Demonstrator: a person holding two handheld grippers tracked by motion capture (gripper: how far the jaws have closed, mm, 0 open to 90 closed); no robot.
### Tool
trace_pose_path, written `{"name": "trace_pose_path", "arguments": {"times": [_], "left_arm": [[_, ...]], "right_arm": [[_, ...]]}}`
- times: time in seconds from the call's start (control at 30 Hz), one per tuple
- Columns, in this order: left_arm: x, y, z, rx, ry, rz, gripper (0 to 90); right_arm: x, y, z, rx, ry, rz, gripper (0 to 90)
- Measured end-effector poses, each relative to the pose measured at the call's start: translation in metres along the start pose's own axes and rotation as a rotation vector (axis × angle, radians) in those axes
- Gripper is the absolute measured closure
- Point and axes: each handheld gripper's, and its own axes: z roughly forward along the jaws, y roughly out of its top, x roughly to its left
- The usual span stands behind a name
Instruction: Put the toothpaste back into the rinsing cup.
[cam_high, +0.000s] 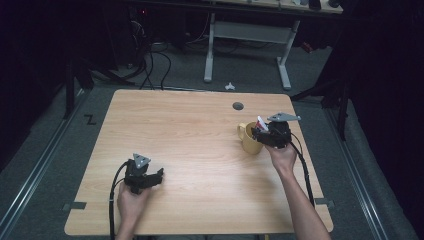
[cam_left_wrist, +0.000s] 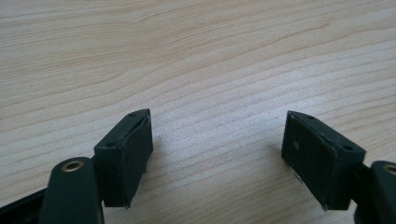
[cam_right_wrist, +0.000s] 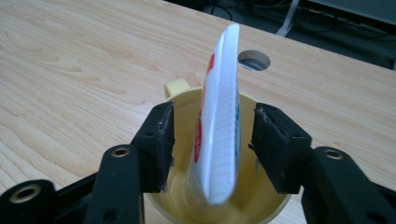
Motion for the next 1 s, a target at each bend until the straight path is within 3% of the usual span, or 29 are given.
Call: {"name": "trace_pose_path", "arguments": {"times": [0.2, 1.0], "left_arm": [[0.000, 0.000, 0.000, 0.000, 0.000, 0.000, 25.1], [0.000, 0.000, 0.000, 0.000, 0.000, 0.000, 25.1]], "right_arm": [[0.003, 0.000, -0.007, -0.026, -0.040, -0.016, 42.0], [0.000, -0.002, -0.028, -0.071, -0.028, -0.003, 40.2]]}}
